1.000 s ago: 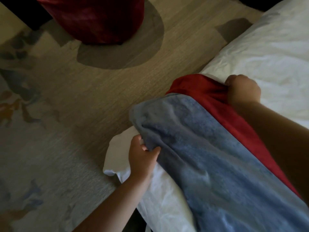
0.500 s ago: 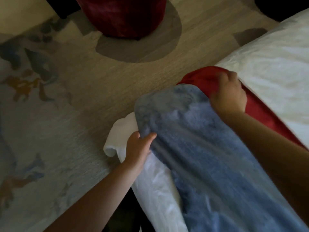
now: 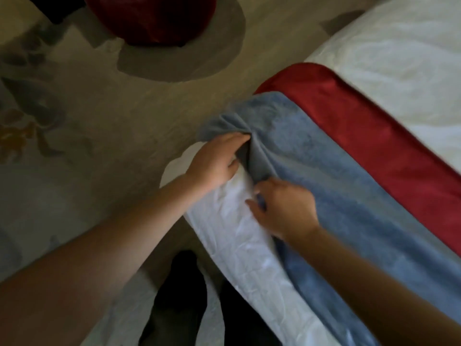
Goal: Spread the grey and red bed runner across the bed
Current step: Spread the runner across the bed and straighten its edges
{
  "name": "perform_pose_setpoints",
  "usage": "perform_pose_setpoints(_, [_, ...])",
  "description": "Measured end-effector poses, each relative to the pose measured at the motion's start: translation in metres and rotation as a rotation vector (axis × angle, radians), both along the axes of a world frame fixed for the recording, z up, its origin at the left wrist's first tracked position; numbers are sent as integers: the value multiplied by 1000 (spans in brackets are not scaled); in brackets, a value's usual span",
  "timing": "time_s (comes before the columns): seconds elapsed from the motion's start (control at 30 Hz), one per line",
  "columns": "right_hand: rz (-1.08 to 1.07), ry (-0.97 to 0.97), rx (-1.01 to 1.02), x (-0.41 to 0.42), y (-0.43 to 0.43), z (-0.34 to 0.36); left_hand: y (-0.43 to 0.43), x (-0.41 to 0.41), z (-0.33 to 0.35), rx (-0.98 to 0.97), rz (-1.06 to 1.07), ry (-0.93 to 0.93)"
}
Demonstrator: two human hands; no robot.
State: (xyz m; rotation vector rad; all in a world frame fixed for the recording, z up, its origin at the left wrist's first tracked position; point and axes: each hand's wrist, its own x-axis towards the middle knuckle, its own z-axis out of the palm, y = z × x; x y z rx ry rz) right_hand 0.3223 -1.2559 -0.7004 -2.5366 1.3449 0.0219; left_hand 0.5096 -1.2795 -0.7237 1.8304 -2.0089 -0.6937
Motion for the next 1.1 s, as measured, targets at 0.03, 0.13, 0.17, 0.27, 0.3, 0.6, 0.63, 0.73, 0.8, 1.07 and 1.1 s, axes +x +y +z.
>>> perform_pose_setpoints(0.03, [-82,51,21,-2,-2,-6,-6,4,-3,20,-78,-49])
perform_pose_setpoints(0.13, [-295,147,32,-9,-7,-14,-24,8,-9,15,-224,-203])
perform_pose_setpoints(0.17, [-327,164,19,-6,-5,-17,-27,8,-10,0,-263,-254])
perform_pose_setpoints(0.27, [-364,193,-28,7,6,-21,-30,6,-11,-39,-296,-462])
perform_pose_setpoints(0.3, [-378,209,-50,10,8,-21,-31,6,-9,-64,-304,-538])
perform_pose_setpoints(0.6, [-520,190,-17,28,41,-7,-12,45,26,-282,-662,-653])
perform_pose_setpoints(0.63, [-506,184,-3,32,50,-4,-8,50,28,-271,-674,-598])
perform_pose_setpoints(0.73, [-399,113,54,50,77,1,2,76,30,-254,-694,-495])
perform_pose_setpoints(0.8, [-396,27,97,55,91,-1,12,92,32,-194,-758,-473])
perform_pose_setpoints(1.07, [-673,-415,370,39,59,-22,21,93,23,-89,-509,-403])
perform_pose_setpoints(1.1, [-692,-401,328,41,59,-23,22,88,22,-113,-452,-400])
